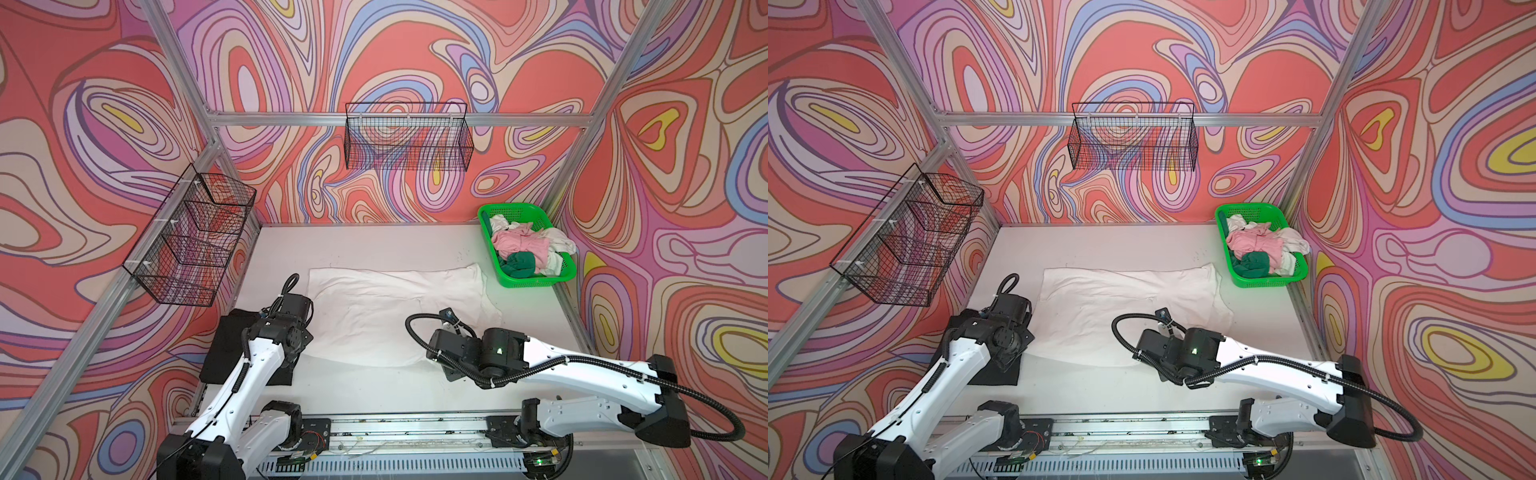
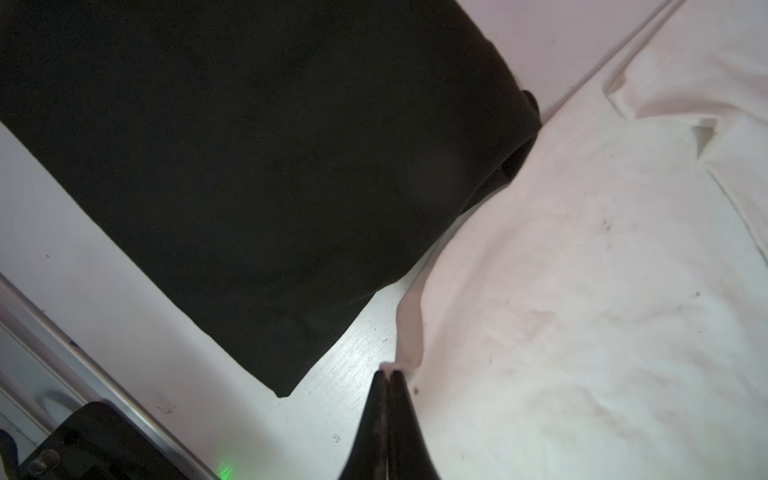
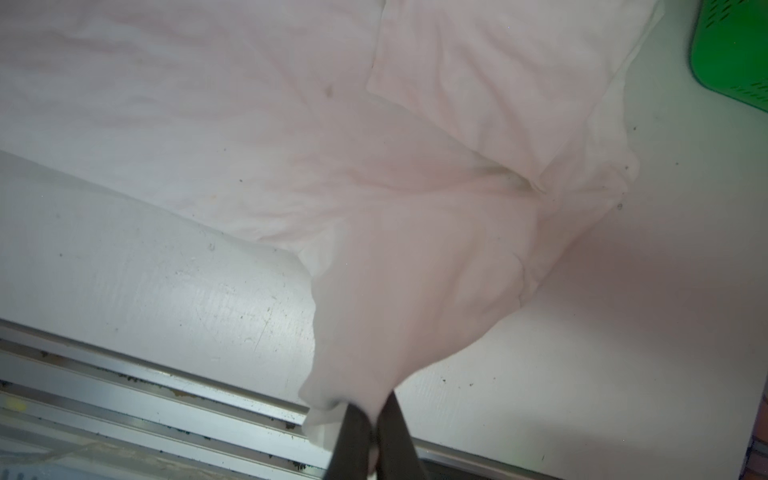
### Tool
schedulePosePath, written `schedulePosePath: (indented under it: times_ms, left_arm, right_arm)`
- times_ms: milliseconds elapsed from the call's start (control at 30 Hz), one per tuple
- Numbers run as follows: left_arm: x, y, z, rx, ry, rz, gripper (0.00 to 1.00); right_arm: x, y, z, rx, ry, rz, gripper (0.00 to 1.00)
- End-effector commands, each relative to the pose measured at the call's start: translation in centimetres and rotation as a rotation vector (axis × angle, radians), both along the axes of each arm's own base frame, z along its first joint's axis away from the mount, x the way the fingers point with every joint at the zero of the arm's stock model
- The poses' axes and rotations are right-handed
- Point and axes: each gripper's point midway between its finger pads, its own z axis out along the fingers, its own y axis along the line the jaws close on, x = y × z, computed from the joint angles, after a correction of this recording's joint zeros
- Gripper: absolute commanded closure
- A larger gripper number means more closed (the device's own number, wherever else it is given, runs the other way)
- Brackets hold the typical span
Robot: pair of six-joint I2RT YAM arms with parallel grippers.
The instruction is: Fold and stack the t-shirts
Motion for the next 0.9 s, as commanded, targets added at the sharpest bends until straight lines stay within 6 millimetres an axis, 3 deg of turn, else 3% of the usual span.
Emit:
schedulePosePath:
  times_ms: [0, 267, 867]
  left_arm:
    - [1.0, 0.2, 1.3, 0.022, -0.033, 0.013, 1.0]
    - [2.5, 0.2, 2.1, 0.036, -0.034, 0.004, 1.0]
    - [7.2, 0.1, 1.7, 0.089, 0.047, -0.006, 1.0]
  right_arm:
    - [2.4, -1.0, 2.6, 0.024, -0.084, -0.01, 1.0]
    - [6.4, -2.3, 4.4, 0.014, -0.136, -0.029, 1.0]
    - [13.5, -5.1, 2.8, 0.0, -0.114, -0.12, 1.0]
